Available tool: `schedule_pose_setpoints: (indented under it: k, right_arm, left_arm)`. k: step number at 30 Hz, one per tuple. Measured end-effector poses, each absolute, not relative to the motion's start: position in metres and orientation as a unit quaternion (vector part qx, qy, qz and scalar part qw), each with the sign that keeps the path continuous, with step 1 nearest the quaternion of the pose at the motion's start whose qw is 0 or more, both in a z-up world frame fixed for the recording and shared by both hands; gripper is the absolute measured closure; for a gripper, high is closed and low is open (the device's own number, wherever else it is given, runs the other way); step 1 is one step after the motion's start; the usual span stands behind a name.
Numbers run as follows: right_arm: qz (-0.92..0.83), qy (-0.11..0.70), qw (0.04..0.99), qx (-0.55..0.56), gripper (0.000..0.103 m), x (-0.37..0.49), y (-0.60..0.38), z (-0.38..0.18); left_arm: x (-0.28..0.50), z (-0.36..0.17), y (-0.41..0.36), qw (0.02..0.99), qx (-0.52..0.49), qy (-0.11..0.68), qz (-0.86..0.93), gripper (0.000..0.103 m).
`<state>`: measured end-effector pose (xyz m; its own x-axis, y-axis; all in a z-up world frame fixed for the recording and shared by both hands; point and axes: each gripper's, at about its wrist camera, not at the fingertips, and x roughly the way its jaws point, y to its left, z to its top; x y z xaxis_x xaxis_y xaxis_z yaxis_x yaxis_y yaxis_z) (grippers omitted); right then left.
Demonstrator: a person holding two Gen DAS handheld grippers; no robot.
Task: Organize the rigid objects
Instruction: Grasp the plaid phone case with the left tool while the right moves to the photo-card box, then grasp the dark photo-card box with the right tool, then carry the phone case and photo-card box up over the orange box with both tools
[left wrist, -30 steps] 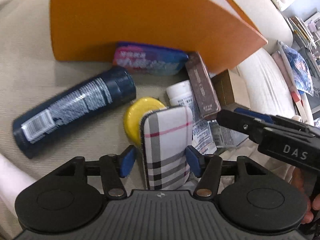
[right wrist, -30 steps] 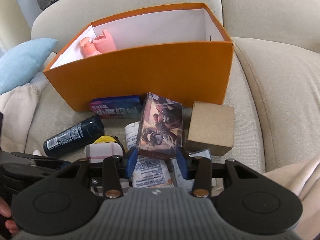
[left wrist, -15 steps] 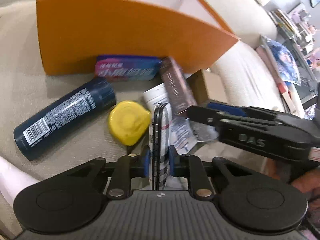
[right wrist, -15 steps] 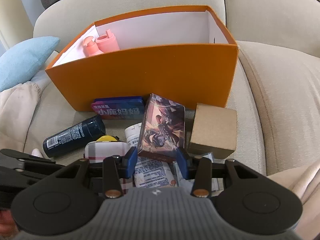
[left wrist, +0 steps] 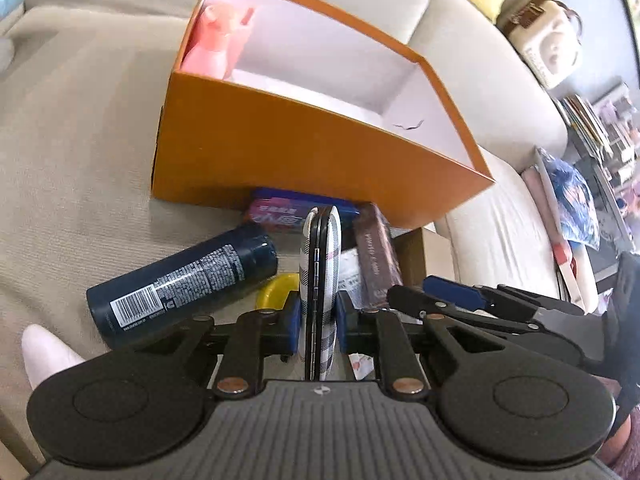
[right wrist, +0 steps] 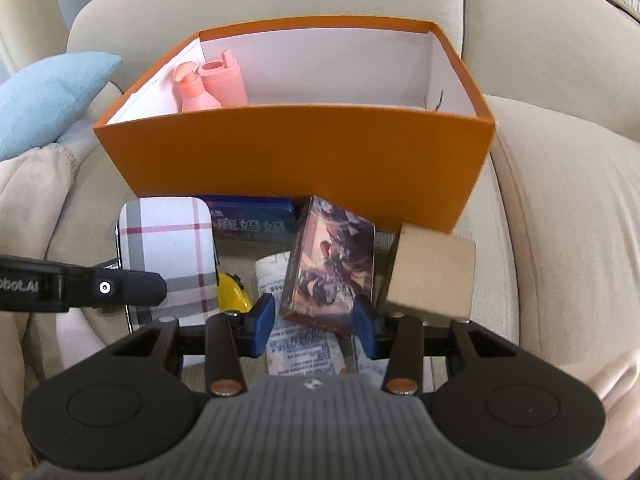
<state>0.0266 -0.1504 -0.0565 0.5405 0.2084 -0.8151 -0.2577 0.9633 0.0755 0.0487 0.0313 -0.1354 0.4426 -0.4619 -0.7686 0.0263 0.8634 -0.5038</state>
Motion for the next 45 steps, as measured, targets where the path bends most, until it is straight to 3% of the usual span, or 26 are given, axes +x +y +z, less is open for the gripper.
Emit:
schedule_pose_setpoints:
  k: [11,15,18,21,22,29,36,45]
  right_arm:
    - [0.123,0.509,0.850,-0.050,0.050,0.076,-0.127,-0.071]
    - [0.110,0.529,0.839,-0.055,0.035,0.088,-0.124,-0.082]
    - [0.111,0.534,0.837,-0.044,0.032,0.091,-0.126,-0.087]
    - [0.113,0.531,0.839,-0.034,0.046,0.091,-0.131,-0.085]
    - [0.111,0.529,0.841,-0.032,0.056,0.092,-0.133,-0.083]
    - [0.115,0.515,0.849,-0.032,0.076,0.087,-0.142,-0.065]
    - [0.121,0.491,0.863,-0.016,0.079,0.071,-0.153,-0.043]
    - [0.165,0.440,0.882,0.026,0.079,0.059,-0.160,0.016]
  left_arm:
    - [0.072,-0.155,0.045,0.796,-0.268,0.522,-0.150,0.084]
    - [0.073,-0.157,0.049,0.791,-0.275,0.524,-0.153,0.084]
    - [0.073,-0.158,0.048,0.790,-0.276,0.524,-0.155,0.084]
    - [0.073,-0.157,0.050,0.791,-0.275,0.524,-0.156,0.084]
    - [0.073,-0.157,0.050,0.791,-0.274,0.524,-0.156,0.084]
    - [0.068,-0.153,0.051,0.797,-0.265,0.521,-0.151,0.084]
    - [0.059,-0.136,0.049,0.806,-0.261,0.507,-0.160,0.084]
    - [0.060,-0.075,0.048,0.830,-0.250,0.462,-0.188,0.084]
